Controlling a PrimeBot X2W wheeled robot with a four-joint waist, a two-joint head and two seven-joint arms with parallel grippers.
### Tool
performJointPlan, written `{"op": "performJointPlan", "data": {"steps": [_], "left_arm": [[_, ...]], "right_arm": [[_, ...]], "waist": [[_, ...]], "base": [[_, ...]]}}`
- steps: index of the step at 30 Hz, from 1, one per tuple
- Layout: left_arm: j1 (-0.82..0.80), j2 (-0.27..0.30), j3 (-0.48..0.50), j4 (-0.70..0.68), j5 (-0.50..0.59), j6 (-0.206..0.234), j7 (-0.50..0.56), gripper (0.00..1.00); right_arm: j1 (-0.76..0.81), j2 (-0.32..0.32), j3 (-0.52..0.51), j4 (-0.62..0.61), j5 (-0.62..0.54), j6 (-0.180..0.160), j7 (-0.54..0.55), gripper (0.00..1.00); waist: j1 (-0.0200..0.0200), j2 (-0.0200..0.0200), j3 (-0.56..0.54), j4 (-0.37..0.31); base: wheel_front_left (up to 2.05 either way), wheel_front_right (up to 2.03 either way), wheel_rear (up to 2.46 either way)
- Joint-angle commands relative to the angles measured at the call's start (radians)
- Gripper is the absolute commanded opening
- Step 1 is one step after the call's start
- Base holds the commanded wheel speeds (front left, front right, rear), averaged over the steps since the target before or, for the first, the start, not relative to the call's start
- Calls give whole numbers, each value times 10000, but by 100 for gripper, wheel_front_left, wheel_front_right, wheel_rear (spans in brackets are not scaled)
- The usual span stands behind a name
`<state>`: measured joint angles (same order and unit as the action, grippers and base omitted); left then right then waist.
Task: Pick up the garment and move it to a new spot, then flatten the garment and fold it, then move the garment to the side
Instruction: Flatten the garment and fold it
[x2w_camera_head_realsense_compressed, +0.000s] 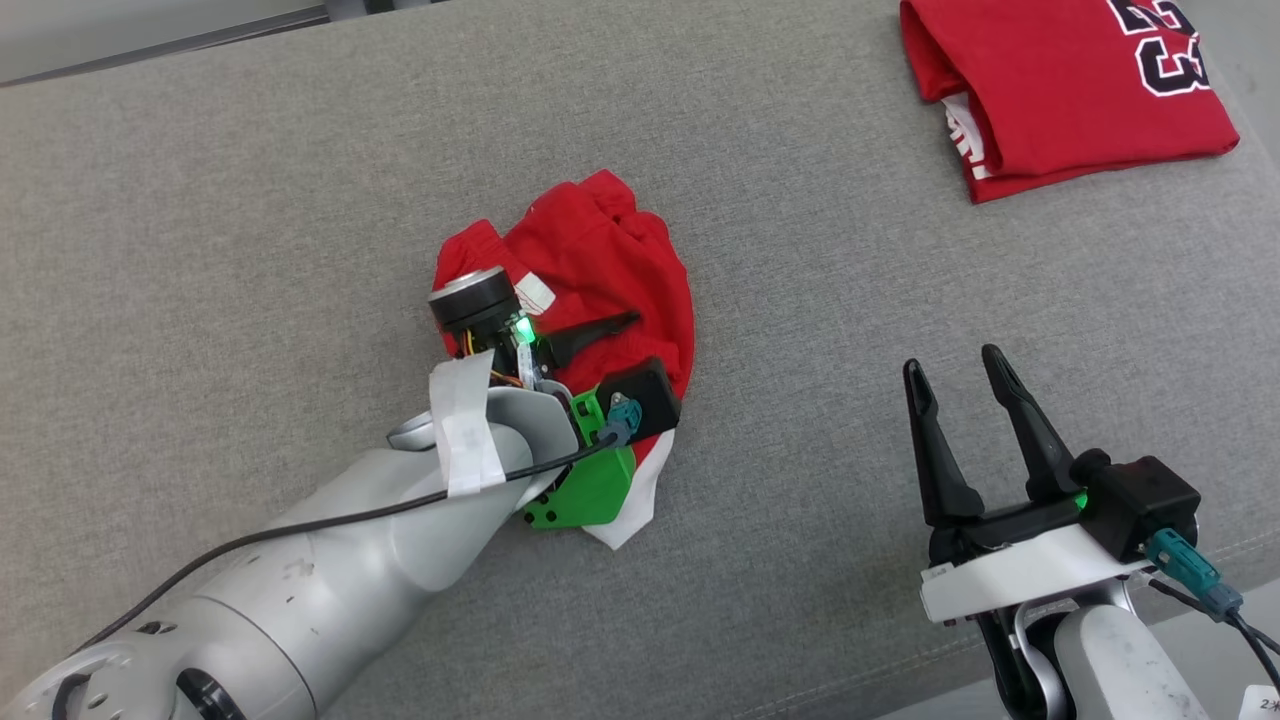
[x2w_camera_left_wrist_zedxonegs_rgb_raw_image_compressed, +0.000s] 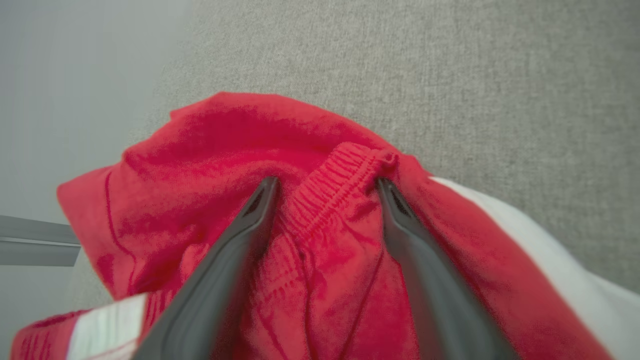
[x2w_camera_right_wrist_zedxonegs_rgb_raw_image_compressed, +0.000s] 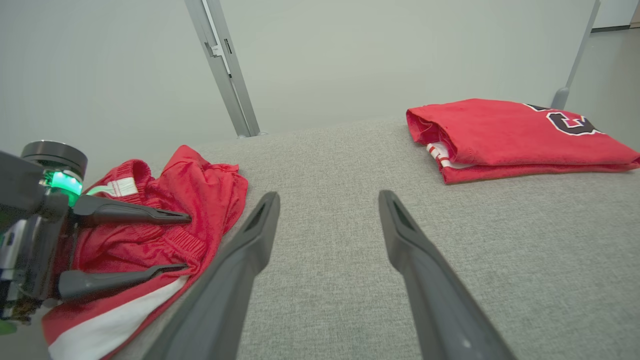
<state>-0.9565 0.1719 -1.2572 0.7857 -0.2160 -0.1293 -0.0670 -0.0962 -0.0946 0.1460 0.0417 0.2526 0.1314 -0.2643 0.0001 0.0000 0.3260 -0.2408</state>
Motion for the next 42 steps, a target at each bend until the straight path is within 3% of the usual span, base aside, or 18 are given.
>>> {"op": "performJointPlan", "data": {"steps": [1,7,13,18,21,34,36,37,38,39,40,42], "left_arm": [[-260,51,20,87,16,-13,-176,0],[-579,-157,382,45,-243,227,-1158,0],[-1365,-393,1660,-567,-828,1069,-1893,0],[-2177,-388,3310,-2638,-781,2141,-1977,0],[-1729,-104,4077,-3990,-532,2449,-1964,0],[3929,608,4808,-5444,-262,2081,-1969,0],[4711,716,4954,-5508,-323,1815,-1969,0],[4967,792,5037,-5556,-258,1758,-1969,6],[5354,814,5199,-5607,-360,1663,-1971,37],[5636,844,5285,-5670,-429,1520,-1971,82],[5935,922,5386,-5731,-368,1396,-1970,100],[6401,1038,5474,-5786,-293,1187,-1970,100]], "right_arm": [[-101,37,0,6,51,-17,5,100],[34,151,46,109,75,-17,5,100],[38,250,70,126,78,-17,5,100],[-33,298,32,110,82,-17,5,100],[-57,302,15,71,67,-17,5,100],[-146,-9,-200,-32,1,-17,5,100],[-101,-53,-262,-49,-8,-17,5,100],[-61,-71,-293,-57,-15,-17,5,100],[4,-96,-338,-66,-20,-17,3,100],[51,-112,-375,-73,-24,-17,3,100],[111,-136,-425,-84,-33,-17,5,100],[175,-170,-415,-79,-55,-17,5,100]], "waist": [[-1,0,-33,-51],[-1,0,-232,-265],[-1,0,-342,-446],[-1,0,-342,-430],[-1,0,-315,-286],[-1,0,-6,631],[-1,0,-32,726],[-1,0,-54,764],[-1,0,-89,824],[-1,0,-111,865],[-1,0,-147,934],[-1,0,-219,1037]], "base": [[0,0,0],[0,0,0],[0,0,0],[0,0,0],[0,0,0],[0,0,0],[0,0,0],[0,0,0],[0,0,0],[0,0,0],[0,0,0],[0,0,0]]}}
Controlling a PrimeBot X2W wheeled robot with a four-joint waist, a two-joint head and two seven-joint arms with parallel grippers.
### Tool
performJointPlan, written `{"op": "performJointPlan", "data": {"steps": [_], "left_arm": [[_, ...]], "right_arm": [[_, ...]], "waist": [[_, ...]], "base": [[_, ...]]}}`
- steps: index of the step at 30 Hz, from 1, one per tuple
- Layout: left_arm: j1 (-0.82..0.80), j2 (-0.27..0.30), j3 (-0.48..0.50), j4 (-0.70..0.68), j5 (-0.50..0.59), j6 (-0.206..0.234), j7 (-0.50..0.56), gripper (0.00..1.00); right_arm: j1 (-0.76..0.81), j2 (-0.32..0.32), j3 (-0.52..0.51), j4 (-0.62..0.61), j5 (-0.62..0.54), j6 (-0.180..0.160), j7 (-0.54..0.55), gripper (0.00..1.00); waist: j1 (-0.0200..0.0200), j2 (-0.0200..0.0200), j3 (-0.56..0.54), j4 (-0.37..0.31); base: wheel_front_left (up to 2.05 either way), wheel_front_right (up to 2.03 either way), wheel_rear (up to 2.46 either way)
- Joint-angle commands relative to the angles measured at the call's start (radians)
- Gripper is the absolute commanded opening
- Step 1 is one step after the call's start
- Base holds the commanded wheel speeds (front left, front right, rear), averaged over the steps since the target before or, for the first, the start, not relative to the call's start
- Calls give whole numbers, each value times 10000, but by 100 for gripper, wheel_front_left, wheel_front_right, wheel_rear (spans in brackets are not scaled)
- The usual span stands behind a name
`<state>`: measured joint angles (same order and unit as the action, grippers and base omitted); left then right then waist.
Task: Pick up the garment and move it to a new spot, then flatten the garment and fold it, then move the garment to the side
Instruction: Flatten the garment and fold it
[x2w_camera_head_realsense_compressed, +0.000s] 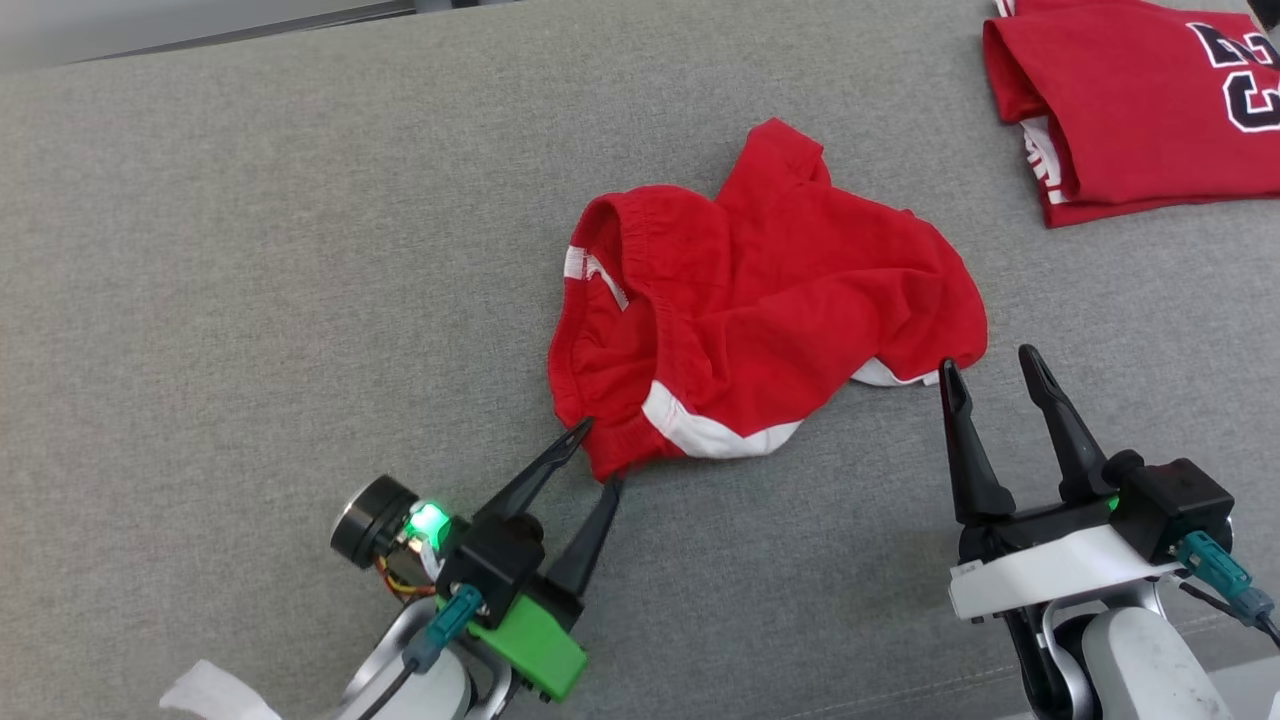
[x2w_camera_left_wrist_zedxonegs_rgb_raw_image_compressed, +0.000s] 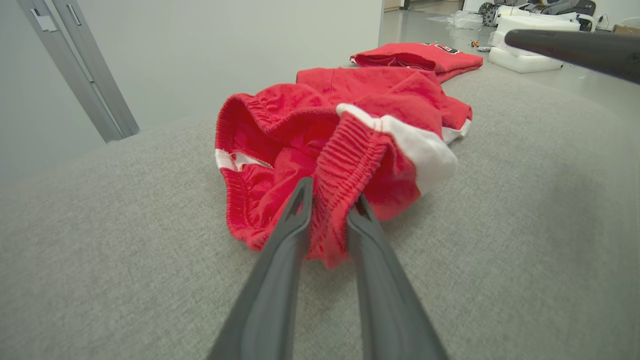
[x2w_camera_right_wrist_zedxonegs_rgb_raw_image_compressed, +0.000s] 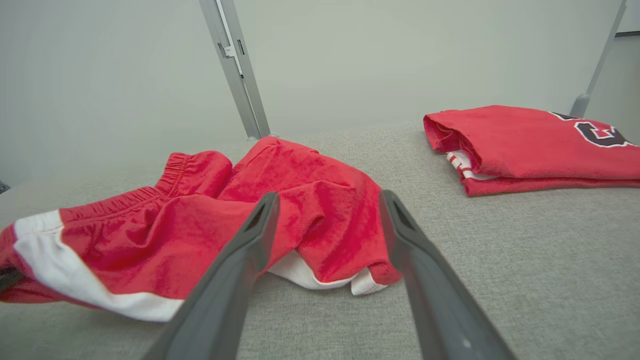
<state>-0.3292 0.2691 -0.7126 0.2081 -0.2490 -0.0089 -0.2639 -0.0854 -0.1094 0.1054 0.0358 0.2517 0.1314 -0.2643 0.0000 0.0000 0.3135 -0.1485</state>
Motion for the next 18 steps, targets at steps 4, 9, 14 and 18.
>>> {"op": "performJointPlan", "data": {"steps": [4,9,14,18], "left_arm": [[824,266,274,-19,252,-224,-1,100],[1047,407,242,135,184,-606,-2,100],[504,237,88,212,-336,-890,687,100],[297,60,43,142,-869,-991,1595,100]], "right_arm": [[210,-19,45,26,-73,-17,5,100],[304,-76,158,51,-55,-17,5,100],[366,-135,245,105,-21,-17,5,100],[398,-168,327,114,-22,-17,3,100]], "waist": [[0,0,-307,296],[0,0,-500,390],[0,0,-676,352],[0,0,-767,174]], "base": [[0,0,0],[0,0,0],[0,0,0],[0,0,0]]}}
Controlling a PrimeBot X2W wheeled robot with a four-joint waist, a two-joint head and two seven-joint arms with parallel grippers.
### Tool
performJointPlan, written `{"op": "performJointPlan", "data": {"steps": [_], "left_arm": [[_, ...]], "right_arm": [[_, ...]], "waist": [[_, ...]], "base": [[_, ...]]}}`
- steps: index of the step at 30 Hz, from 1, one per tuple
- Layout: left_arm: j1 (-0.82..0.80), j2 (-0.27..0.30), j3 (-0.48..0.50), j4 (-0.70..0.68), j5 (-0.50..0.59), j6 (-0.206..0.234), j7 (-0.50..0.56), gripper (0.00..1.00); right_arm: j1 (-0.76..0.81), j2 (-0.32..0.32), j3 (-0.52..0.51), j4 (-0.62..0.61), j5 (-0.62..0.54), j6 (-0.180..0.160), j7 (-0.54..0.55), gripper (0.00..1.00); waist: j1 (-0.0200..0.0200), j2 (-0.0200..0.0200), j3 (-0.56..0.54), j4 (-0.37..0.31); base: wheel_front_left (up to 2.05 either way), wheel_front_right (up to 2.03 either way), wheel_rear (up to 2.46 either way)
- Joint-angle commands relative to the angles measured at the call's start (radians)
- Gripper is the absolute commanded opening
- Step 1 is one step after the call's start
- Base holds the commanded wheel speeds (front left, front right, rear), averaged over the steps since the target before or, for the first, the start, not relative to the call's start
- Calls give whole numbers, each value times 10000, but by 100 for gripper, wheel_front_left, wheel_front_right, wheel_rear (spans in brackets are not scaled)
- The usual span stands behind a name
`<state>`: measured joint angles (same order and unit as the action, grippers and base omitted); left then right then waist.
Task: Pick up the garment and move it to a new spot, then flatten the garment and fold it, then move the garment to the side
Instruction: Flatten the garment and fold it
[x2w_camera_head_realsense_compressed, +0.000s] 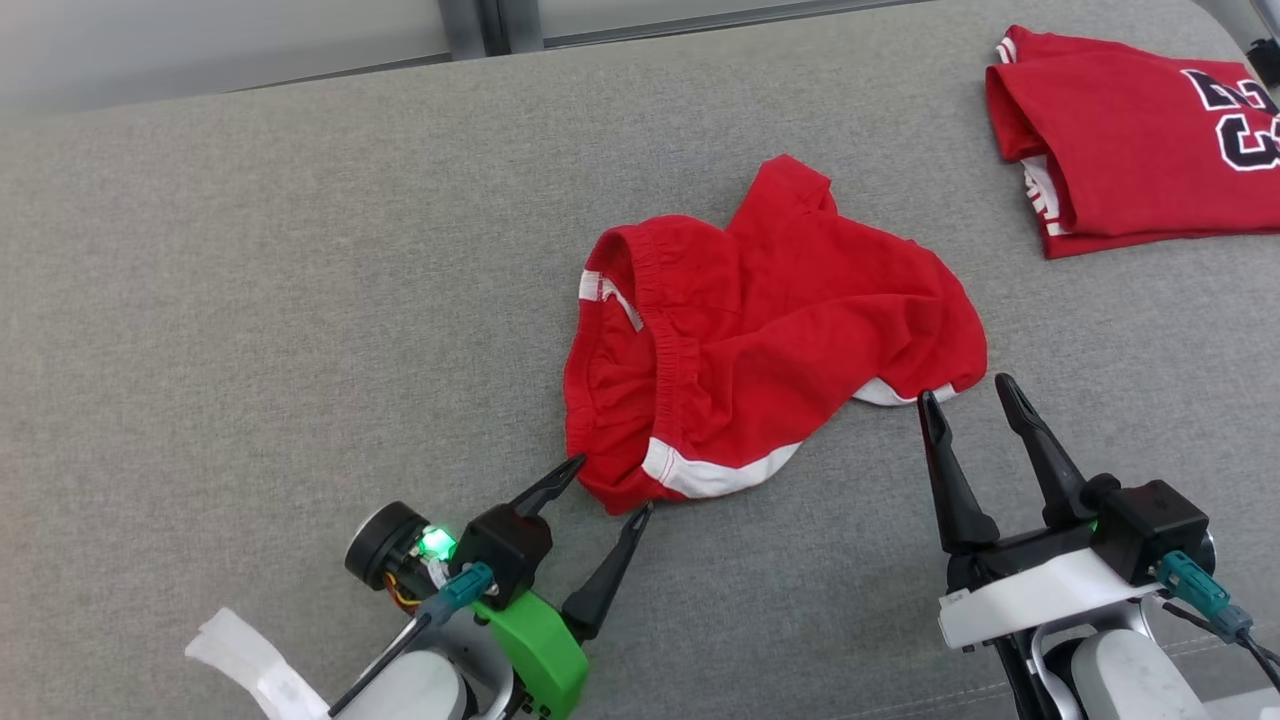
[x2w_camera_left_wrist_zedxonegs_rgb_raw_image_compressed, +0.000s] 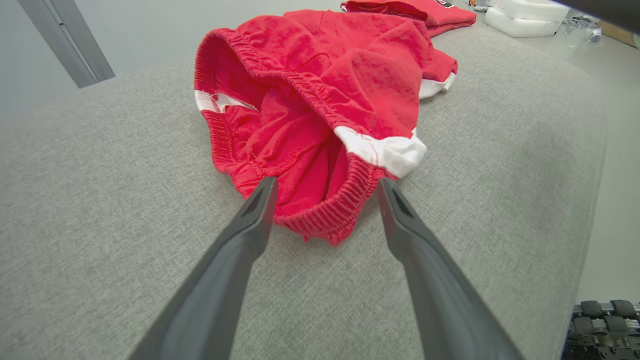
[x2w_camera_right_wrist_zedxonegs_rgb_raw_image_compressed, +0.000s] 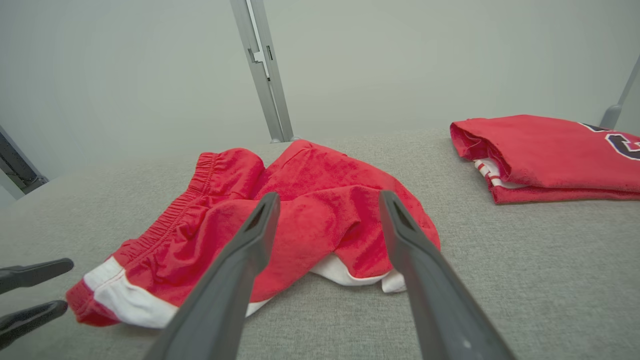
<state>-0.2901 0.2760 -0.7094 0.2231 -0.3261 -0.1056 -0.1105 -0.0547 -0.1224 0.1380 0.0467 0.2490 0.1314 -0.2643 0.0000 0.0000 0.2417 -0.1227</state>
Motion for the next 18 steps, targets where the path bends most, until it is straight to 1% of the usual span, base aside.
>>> {"op": "performJointPlan", "data": {"steps": [1,6,12,18], "left_arm": [[-187,-16,11,-30,-203,-51,297,100],[-384,-101,7,-177,-857,-108,1125,100],[-630,81,9,-480,-1127,-150,1644,100],[-692,244,28,-642,-1246,18,2143,100]], "right_arm": [[88,-40,22,1,3,-17,5,100],[119,-16,29,1,-1,-17,5,100],[98,39,58,52,3,-17,5,100],[-10,105,45,30,23,-17,5,100]], "waist": [[0,0,-52,-147],[0,0,-31,-389],[0,0,24,-620],[0,0,132,-779]], "base": [[0,0,0],[0,0,0],[0,0,0],[0,0,0]]}}
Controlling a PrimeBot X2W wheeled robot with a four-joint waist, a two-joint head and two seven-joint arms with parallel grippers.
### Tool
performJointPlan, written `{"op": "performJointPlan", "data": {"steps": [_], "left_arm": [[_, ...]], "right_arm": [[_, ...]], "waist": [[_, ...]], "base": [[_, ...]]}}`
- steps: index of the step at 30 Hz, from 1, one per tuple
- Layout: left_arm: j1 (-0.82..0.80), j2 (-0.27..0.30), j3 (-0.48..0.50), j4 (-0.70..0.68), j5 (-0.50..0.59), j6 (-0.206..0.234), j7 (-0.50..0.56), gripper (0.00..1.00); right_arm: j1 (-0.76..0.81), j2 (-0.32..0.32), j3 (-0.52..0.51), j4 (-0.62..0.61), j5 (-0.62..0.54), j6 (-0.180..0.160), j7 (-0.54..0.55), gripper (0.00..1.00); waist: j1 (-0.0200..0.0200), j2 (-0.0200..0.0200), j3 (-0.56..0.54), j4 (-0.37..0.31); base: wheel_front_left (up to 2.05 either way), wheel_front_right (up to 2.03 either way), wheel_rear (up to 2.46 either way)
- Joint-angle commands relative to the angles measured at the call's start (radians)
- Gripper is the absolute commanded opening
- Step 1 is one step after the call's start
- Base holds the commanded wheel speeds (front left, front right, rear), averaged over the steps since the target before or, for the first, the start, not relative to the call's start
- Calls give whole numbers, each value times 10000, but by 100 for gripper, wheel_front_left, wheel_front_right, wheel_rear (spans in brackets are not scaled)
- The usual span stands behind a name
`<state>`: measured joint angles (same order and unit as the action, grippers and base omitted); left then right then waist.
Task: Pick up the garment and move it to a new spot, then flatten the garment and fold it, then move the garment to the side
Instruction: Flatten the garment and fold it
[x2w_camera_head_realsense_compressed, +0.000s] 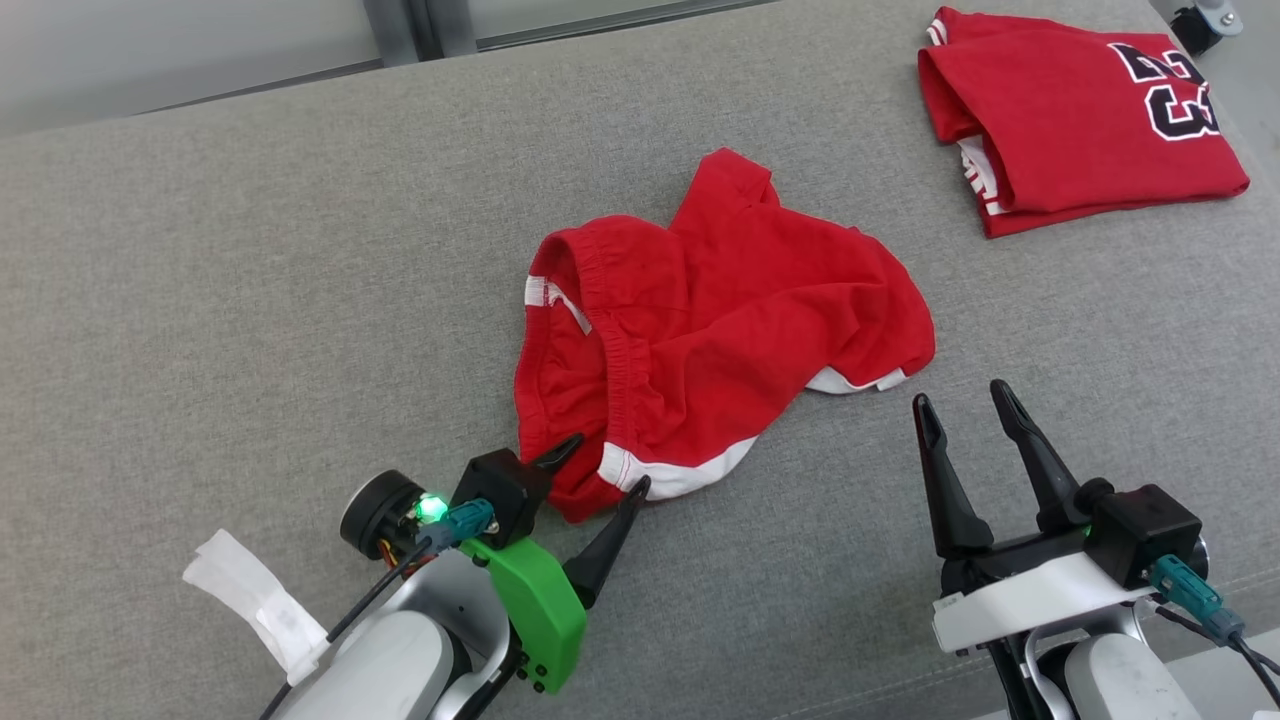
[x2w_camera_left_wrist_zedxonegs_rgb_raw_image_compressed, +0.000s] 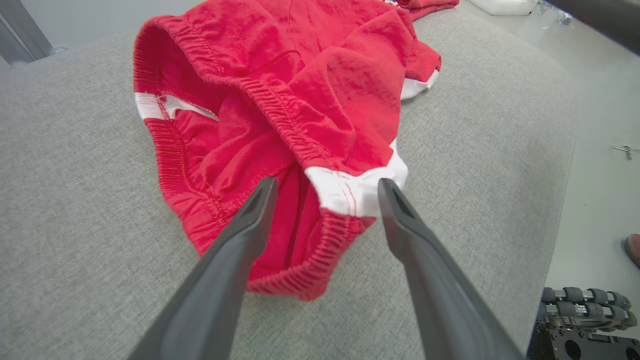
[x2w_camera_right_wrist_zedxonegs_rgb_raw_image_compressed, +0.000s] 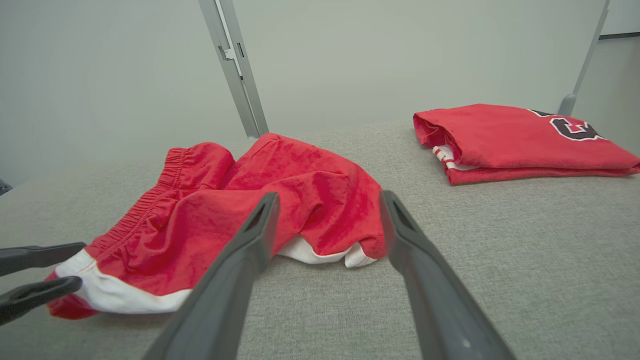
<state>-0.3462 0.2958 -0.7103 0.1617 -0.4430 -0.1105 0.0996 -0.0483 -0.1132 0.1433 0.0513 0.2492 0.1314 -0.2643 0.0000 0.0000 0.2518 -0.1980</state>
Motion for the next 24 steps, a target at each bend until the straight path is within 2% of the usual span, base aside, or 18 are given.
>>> {"op": "performJointPlan", "data": {"steps": [1,7,8,10,16,24], "left_arm": [[-144,75,54,-53,-71,95,120,100],[-200,79,130,-124,-255,232,359,98],[-222,93,130,-128,-289,241,420,60],[-227,104,136,-110,-381,222,592,0],[-107,190,99,-202,-763,219,1242,0],[96,63,829,-1083,-1482,346,487,0]], "right_arm": [[-92,26,-10,-25,21,-17,5,100],[-154,93,3,-35,-2,-17,5,100],[-165,105,1,-27,0,-17,5,100],[-182,128,-12,-17,5,-17,5,100],[-192,173,-58,-45,3,-17,5,100],[-129,168,-61,42,108,-17,5,100]], "waist": [[0,0,62,-45],[0,0,180,-96],[0,0,192,-100],[0,0,215,-107],[0,0,224,-102],[0,0,207,-16]], "base": [[0,0,0],[0,0,0],[0,0,0],[0,0,0],[0,0,0],[0,0,0]]}}
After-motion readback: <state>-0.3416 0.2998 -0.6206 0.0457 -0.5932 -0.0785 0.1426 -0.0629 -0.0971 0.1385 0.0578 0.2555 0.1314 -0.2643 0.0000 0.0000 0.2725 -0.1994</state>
